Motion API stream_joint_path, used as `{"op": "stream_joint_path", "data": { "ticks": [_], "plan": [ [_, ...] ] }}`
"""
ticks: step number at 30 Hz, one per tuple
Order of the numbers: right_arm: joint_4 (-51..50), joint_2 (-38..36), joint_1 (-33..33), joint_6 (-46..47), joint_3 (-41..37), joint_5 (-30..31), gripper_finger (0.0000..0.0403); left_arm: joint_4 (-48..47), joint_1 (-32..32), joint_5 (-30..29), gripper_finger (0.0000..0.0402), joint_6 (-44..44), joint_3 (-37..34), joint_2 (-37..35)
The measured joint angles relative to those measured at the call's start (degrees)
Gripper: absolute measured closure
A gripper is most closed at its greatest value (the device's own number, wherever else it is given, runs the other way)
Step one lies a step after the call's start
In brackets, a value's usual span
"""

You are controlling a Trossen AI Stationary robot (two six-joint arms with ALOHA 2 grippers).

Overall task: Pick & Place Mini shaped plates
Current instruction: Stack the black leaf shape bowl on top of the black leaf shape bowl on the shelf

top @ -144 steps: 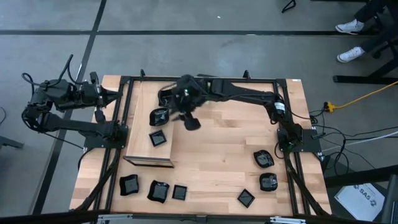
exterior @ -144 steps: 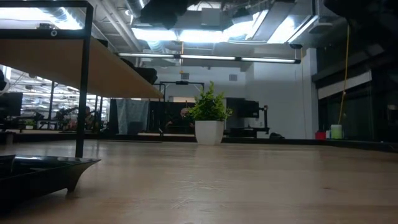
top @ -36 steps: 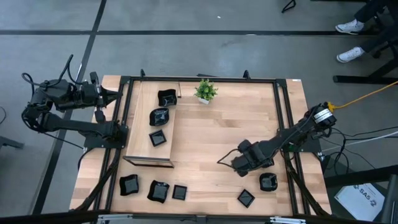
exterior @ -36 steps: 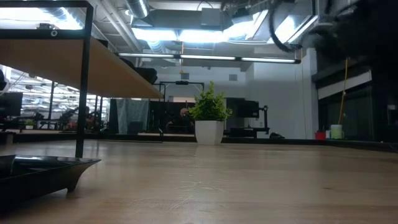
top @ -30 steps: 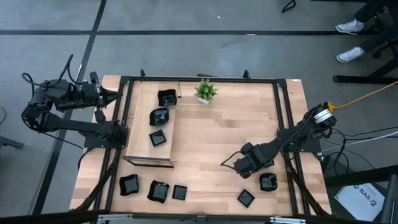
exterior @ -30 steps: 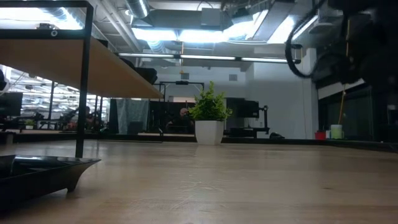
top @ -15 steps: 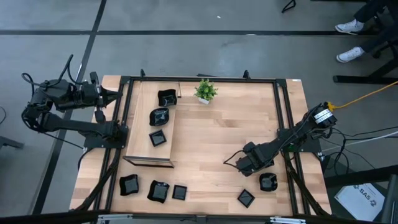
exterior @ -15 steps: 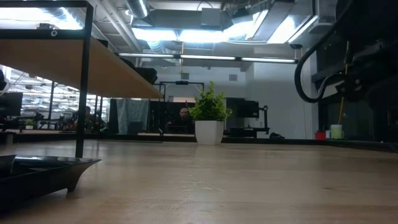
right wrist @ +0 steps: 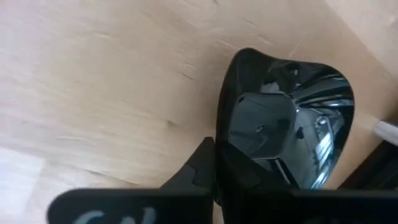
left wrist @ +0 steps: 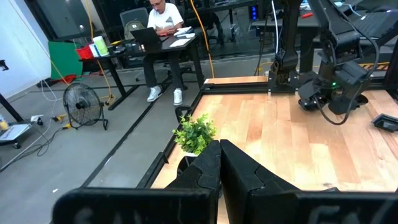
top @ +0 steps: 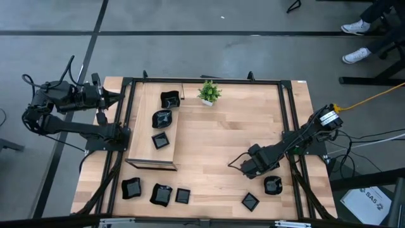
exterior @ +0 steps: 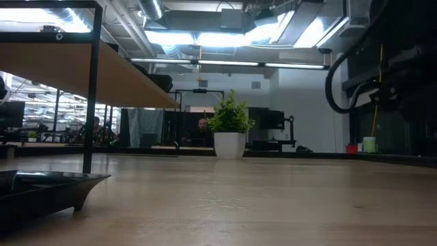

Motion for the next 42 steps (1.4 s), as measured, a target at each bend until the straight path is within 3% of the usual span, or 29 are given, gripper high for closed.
{"op": "stream_joint_path", "data": {
  "ticks": [11,21,31,42],
  "plan": [
    [-1.53,0.0,-1.15,-6.5,8.22,7.96,0.0395,-0.01,-0.01,0.0,0.0398,0.0,-0.02,0.0],
    [-0.97,0.0,-4.47,-18.09,14.55,16.7,0.0398,0.01,-0.01,0.0,0.0398,0.0,-0.01,0.0],
    [9.68,0.0,-7.21,-38.12,18.88,26.7,0.0398,0.0,0.0,-0.01,0.0398,0.0,0.0,-0.01],
    [20.61,0.0,-11.71,-58.04,21.63,27.55,0.0398,-0.01,-0.01,0.0,0.0398,0.0,-0.01,0.0]
  ]
}}
